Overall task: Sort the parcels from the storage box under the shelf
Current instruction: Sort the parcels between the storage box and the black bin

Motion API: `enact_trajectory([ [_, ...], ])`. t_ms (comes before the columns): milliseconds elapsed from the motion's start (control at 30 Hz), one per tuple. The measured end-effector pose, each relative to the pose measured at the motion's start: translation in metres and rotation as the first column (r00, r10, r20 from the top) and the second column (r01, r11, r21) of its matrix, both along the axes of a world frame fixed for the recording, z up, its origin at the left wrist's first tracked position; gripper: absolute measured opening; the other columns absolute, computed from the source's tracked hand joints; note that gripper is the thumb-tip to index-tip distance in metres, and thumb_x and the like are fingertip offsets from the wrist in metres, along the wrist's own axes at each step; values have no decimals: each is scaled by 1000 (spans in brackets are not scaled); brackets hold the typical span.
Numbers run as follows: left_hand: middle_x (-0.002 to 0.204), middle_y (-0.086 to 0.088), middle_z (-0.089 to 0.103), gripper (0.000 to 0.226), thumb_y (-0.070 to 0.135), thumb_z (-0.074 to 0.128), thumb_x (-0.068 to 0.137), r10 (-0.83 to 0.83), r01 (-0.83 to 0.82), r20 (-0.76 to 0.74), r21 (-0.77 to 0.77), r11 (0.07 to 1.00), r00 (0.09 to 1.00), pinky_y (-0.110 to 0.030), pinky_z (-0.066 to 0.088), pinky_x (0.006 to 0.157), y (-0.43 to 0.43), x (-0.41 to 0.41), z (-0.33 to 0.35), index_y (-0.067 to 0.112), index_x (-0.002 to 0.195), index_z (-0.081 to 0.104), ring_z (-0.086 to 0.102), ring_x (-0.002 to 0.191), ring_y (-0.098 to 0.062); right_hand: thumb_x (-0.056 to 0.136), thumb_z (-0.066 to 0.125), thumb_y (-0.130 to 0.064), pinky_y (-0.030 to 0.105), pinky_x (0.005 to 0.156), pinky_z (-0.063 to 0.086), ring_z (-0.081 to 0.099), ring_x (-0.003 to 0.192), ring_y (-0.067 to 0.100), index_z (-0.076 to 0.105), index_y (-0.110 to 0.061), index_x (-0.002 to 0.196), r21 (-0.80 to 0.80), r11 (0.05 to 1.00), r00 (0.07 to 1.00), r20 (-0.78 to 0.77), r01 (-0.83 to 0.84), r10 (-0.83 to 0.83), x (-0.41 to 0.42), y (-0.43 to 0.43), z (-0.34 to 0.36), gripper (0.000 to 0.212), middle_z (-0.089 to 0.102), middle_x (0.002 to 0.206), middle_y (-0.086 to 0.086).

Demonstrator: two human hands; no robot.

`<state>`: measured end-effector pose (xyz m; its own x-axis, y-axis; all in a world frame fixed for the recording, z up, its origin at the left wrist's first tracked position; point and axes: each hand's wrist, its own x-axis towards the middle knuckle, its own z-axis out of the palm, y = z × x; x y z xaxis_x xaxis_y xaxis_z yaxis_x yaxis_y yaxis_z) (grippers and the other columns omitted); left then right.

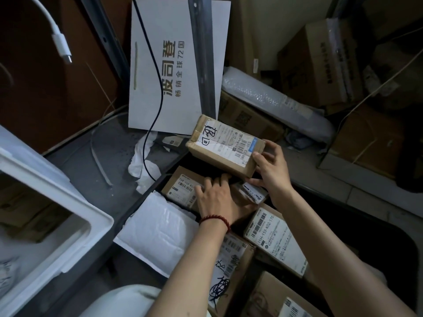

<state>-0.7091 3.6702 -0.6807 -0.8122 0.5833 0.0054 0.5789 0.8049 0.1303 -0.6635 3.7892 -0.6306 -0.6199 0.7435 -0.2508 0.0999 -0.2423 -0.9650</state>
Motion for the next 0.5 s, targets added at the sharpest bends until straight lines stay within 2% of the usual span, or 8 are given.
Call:
enact_trajectory([
  [67,110,-8,66,106,97,39,51,-10,9,45,4,1000,999,-43,23,88,-1,-3,1,25,130,41,45,117,-28,95,57,-20,34,57,59,64,105,20,44,-30,129,4,1000,1000,-1,2,-2,0,-1,0,38,53,130,2],
  [167,115,-6,64,94,93,43,57,-77,76,107,9,997,991,-42,17,88,-5,-7,1,34,130,40,42,120,-28,95,56,-19,36,59,60,63,106,21,44,-31,128,6,1000,1000,-1,5,-5,1,-2,1,37,52,130,3],
  [267,125,-4,58,81,82,52,64,-186,191,64,-83,978,980,-43,16,91,-10,-8,0,38,131,38,34,128,-27,96,56,-18,37,60,59,62,109,24,44,-30,130,-28,1000,1000,-16,11,-11,2,-1,2,38,51,131,3],
  [333,130,-3,54,81,77,56,65,-236,238,31,-124,963,971,-46,15,95,-11,-7,-2,44,135,31,30,132,-27,96,55,-17,38,61,60,62,110,24,43,-29,131,-40,999,1000,-23,12,-13,3,-1,3,38,51,131,4],
  [433,128,-3,54,81,74,59,64,-255,251,-19,-124,960,967,-45,16,95,-9,-4,-3,45,134,29,31,130,-27,96,55,-17,41,65,60,62,109,24,43,-28,133,-27,1000,1000,-16,2,-3,4,-2,3,40,51,132,4],
  [500,126,-4,54,82,72,60,62,-261,256,-35,-103,961,965,-45,16,95,-7,-2,-2,42,133,33,32,128,-28,96,55,-17,38,63,60,63,108,24,42,-28,133,-20,1000,1000,-12,0,-1,3,-3,4,40,51,131,4],
])
